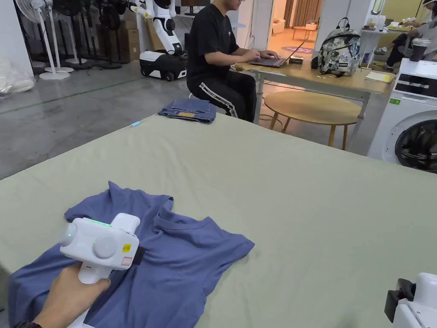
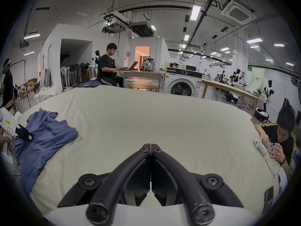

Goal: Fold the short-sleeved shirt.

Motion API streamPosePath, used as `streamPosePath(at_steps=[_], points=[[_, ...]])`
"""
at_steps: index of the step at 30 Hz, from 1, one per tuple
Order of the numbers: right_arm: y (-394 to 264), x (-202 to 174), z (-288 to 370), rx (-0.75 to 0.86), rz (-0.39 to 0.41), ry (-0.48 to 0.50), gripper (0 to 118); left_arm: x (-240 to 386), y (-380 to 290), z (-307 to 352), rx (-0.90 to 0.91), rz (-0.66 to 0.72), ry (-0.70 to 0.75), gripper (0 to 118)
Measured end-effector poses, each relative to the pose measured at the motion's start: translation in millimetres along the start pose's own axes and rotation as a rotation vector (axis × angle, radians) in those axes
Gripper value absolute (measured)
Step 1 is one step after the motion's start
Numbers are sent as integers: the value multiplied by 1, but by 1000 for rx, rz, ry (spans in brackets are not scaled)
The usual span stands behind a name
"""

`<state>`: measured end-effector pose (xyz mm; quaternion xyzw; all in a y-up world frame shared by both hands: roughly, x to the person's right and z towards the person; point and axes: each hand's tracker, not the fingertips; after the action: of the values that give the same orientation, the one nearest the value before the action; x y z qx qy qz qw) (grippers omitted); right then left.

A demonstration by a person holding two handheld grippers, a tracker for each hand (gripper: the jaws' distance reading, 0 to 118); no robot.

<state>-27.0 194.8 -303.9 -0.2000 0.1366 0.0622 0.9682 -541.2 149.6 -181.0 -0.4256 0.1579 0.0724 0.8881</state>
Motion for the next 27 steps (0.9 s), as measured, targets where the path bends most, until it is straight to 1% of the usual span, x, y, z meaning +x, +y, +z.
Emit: streamPosePath(at_steps=[2,3,5,6,7,11,14,16,17,19,22,27], points=[[1,4,-1,4,-6,-4,0,-3,10,13,75,21,-25,0],[3,6,-1,7,-10,-7,0,-3,17,20,71,30,-34,0],[4,8,3,14,-21,-11,0,1,30,42,156,17,-27,0],[6,10,4,19,-25,-16,0,2,39,50,150,13,-49,0],[8,13,5,24,-29,-19,0,5,45,59,195,8,-48,0],[15,24,10,46,-50,-31,0,31,82,111,333,1,-74,0],[28,33,24,68,-64,-43,0,39,113,135,422,-8,-120,0],[27,41,26,84,-71,-50,0,56,132,154,459,-50,-140,0],[29,45,28,92,-73,-56,0,82,137,175,480,-65,-154,0],[33,54,34,110,-81,-67,0,106,151,192,505,-84,-218,0],[39,68,46,129,-95,-85,0,143,171,203,546,-144,-272,0],[42,96,66,159,-112,-129,0,232,193,212,578,-231,-403,0]])
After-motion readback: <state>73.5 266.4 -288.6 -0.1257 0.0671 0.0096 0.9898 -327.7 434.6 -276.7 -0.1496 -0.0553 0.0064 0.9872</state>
